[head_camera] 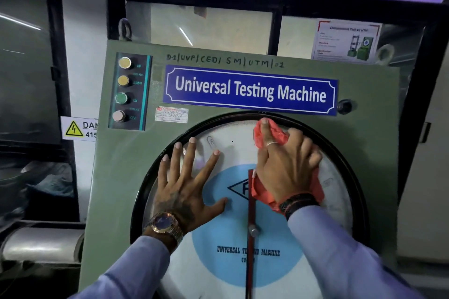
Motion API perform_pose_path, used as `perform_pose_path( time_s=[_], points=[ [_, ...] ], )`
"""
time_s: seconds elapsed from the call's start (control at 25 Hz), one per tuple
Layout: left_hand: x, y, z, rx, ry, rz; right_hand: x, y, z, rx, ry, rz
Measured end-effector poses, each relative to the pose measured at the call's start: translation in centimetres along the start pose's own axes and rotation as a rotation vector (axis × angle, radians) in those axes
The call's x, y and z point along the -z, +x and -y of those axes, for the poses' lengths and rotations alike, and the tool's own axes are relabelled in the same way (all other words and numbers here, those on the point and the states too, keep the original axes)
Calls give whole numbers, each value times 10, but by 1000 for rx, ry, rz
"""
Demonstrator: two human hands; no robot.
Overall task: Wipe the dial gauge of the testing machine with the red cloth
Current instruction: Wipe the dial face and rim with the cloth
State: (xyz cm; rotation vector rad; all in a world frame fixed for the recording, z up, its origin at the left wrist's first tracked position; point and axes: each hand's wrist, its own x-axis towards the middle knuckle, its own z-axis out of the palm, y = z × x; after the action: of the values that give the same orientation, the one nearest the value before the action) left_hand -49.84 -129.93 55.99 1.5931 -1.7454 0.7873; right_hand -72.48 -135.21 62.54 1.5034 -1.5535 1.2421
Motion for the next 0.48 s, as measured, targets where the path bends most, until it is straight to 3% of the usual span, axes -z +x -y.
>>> perform_pose_path(
  time_s=[0.16,0.28,0.36,0.44,0.48],
  points=[
    [12,0,-1,-21,-16,21,4,-2,19,-55,-21,129],
    [31,-3,11,-64,-73,-17,14,-3,20,105,48,227],
    [47,-8,25,-69,-136,-148,24,5,28,20,602,308],
    [65,-16,42,29,-196,-236,40,2,38,-275,1413,287],
    [75,-22,50,85,-207,-260,50,-3,45,-469,1796,378]
  ],
)
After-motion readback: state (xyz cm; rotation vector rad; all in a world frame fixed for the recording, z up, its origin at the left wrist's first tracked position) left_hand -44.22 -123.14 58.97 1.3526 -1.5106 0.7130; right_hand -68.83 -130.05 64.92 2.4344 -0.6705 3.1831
